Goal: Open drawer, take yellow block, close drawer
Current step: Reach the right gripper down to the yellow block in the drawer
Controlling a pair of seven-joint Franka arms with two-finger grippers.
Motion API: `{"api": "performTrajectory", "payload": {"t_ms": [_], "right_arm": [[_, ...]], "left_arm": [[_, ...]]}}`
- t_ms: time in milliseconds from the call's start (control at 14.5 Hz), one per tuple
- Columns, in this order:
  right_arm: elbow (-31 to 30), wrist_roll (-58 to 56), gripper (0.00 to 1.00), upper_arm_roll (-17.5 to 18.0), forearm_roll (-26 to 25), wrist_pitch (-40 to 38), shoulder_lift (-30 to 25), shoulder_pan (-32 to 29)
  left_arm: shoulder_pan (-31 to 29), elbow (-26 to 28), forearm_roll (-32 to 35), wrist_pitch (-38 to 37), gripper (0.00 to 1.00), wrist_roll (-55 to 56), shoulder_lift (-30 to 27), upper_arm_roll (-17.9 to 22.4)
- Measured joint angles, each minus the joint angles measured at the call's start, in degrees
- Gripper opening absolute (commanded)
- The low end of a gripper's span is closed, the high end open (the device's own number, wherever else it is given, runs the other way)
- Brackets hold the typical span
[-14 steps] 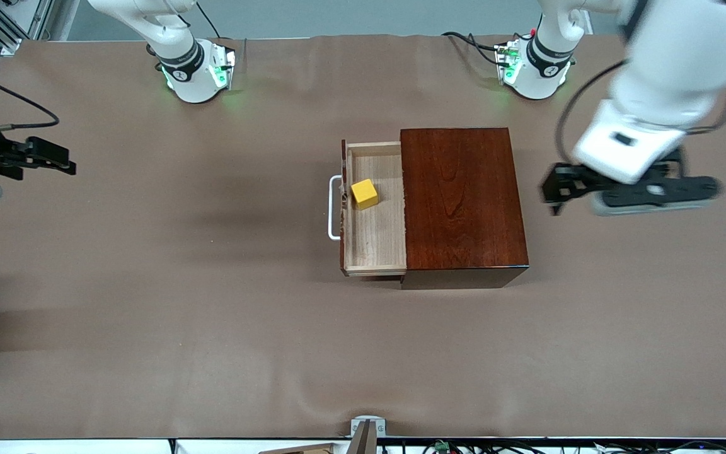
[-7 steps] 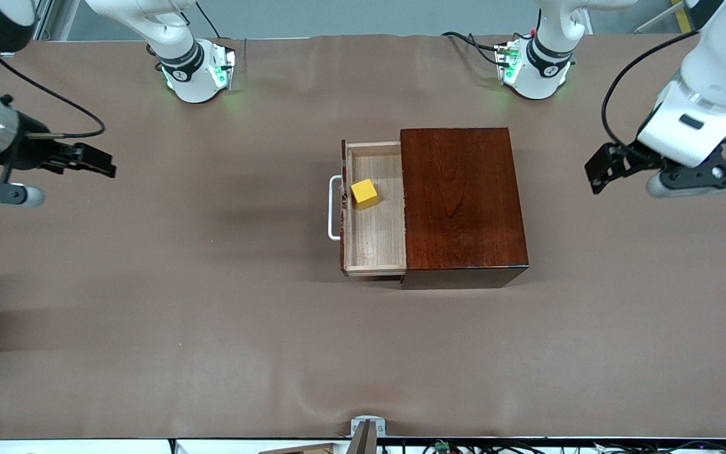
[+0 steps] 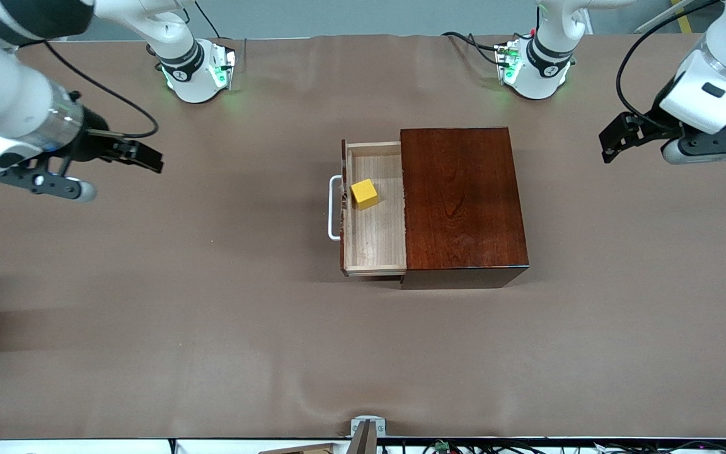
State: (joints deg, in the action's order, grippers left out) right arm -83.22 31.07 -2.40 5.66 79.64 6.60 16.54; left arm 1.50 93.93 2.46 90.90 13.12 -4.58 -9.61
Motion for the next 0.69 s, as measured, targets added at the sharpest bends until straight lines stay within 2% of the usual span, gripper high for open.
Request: {"api": "performTrajectory", "payload": {"t_ms": [345, 691], "right_arm": [[0.0, 14.5, 1.0, 0.1, 3.0, 2.5, 1.5, 4.8], [-0.5, 28.6, 1.0, 0.1, 3.4, 6.6, 3.9, 10.3]], "left_arm": [[0.0, 0.9, 0.0, 0.0, 1.0, -0.6, -1.3, 0.1], [-0.1, 1.0, 0.0, -0.5, 1.0, -0.6, -1.4, 0.2]]}}
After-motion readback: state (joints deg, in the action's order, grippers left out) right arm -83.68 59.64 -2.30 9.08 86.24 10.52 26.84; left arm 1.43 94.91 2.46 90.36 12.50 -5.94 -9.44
